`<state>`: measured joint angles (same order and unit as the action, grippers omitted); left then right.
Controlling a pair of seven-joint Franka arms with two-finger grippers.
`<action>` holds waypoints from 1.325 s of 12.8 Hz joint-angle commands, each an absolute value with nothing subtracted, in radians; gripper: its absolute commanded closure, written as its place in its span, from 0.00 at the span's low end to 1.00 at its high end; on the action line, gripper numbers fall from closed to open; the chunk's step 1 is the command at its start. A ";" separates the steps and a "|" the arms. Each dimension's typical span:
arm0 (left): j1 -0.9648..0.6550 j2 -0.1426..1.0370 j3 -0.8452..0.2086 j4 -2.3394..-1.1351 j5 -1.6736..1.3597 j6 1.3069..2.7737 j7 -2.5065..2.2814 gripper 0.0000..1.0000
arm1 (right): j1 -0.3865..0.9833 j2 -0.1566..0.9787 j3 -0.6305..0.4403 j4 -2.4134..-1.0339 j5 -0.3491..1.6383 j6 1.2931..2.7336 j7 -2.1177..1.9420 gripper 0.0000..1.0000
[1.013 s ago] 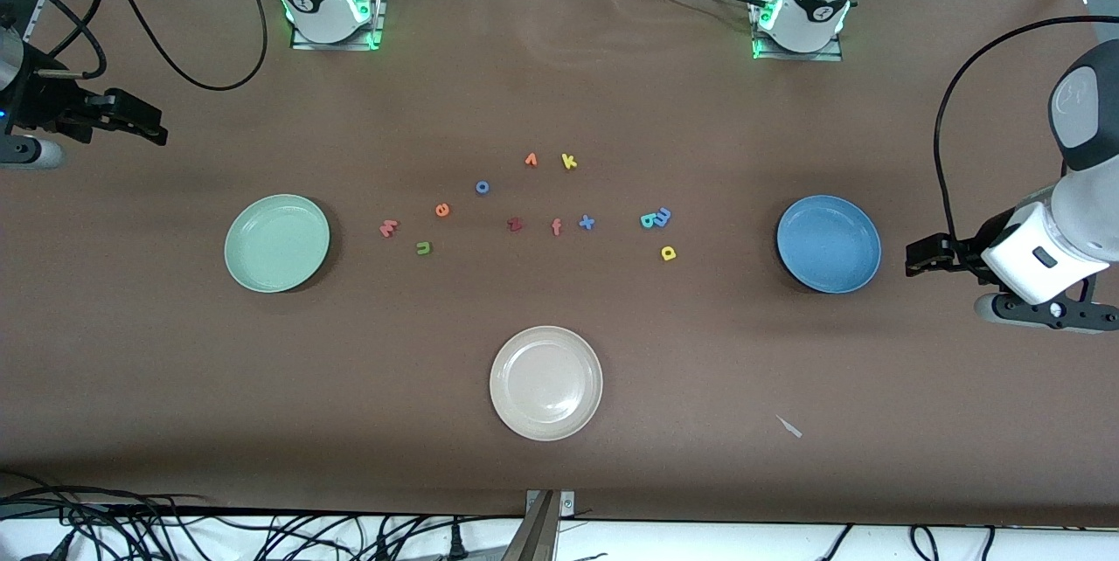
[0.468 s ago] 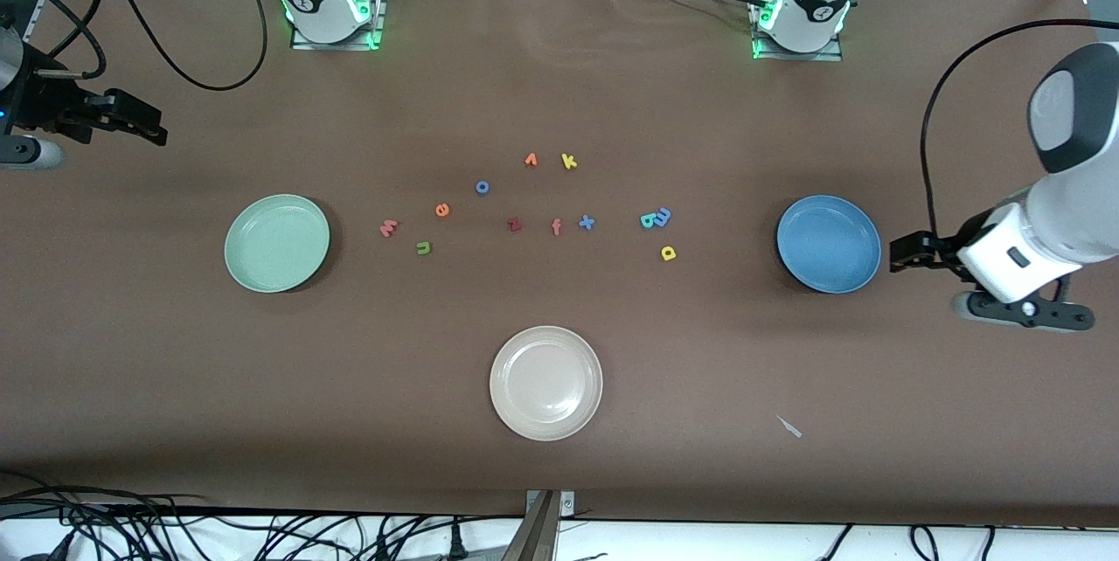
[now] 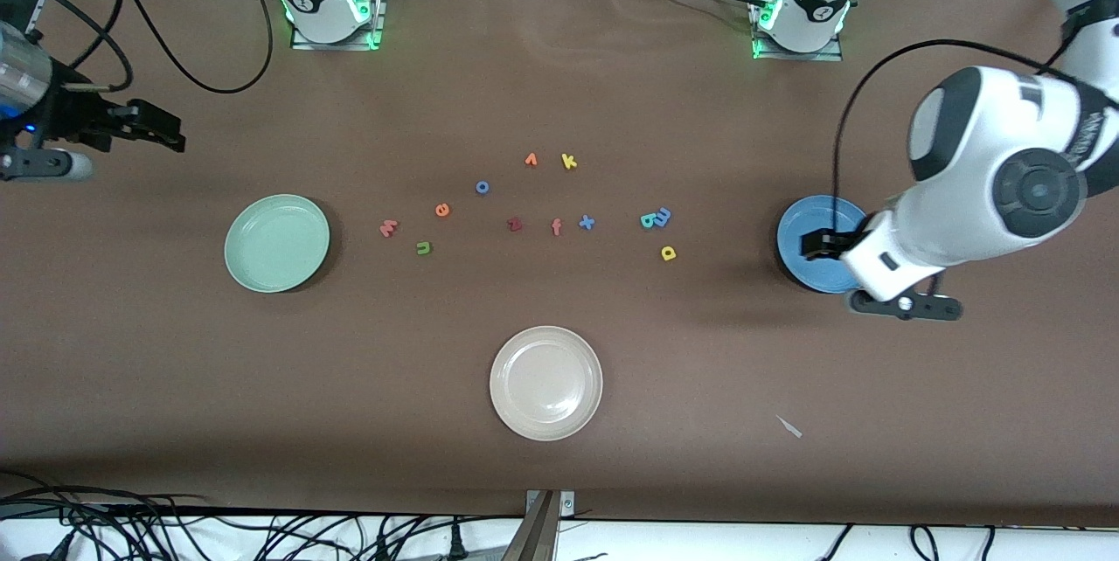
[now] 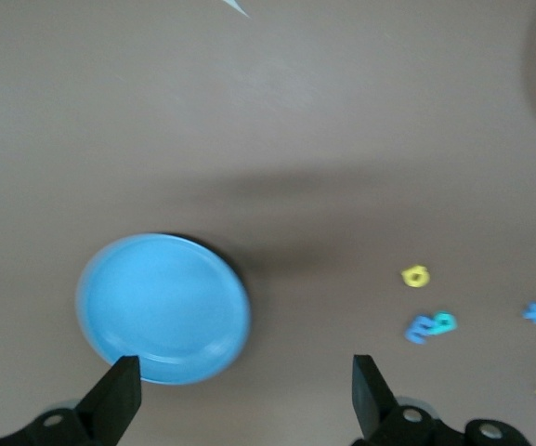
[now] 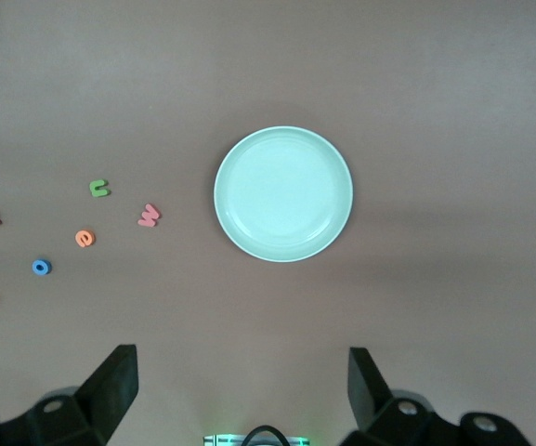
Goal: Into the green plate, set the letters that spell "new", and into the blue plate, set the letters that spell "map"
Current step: 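Move both grippers down to the yellow letter and the pink W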
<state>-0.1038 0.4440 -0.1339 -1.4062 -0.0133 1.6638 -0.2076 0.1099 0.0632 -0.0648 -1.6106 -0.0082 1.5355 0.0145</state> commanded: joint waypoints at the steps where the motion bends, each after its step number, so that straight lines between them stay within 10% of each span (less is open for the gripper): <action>1: -0.136 0.491 -0.124 -1.410 -0.133 1.663 -0.361 0.00 | 0.138 0.104 -0.061 -1.589 -0.009 1.557 0.012 0.00; 10: -0.287 0.626 -0.126 -1.547 -0.146 2.024 -0.845 0.00 | 0.285 0.172 -0.048 -1.759 -0.008 1.807 0.439 0.00; 17: -0.319 0.626 -0.146 -1.764 -0.161 2.318 -0.946 0.02 | 0.310 0.190 0.032 -2.090 -0.003 2.264 0.879 0.00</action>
<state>-0.3020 0.6532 -0.1486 -1.7006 -0.1246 2.2755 -0.9386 0.3124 0.2053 0.0250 -2.0009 -0.0055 2.1594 0.8161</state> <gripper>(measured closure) 0.018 0.000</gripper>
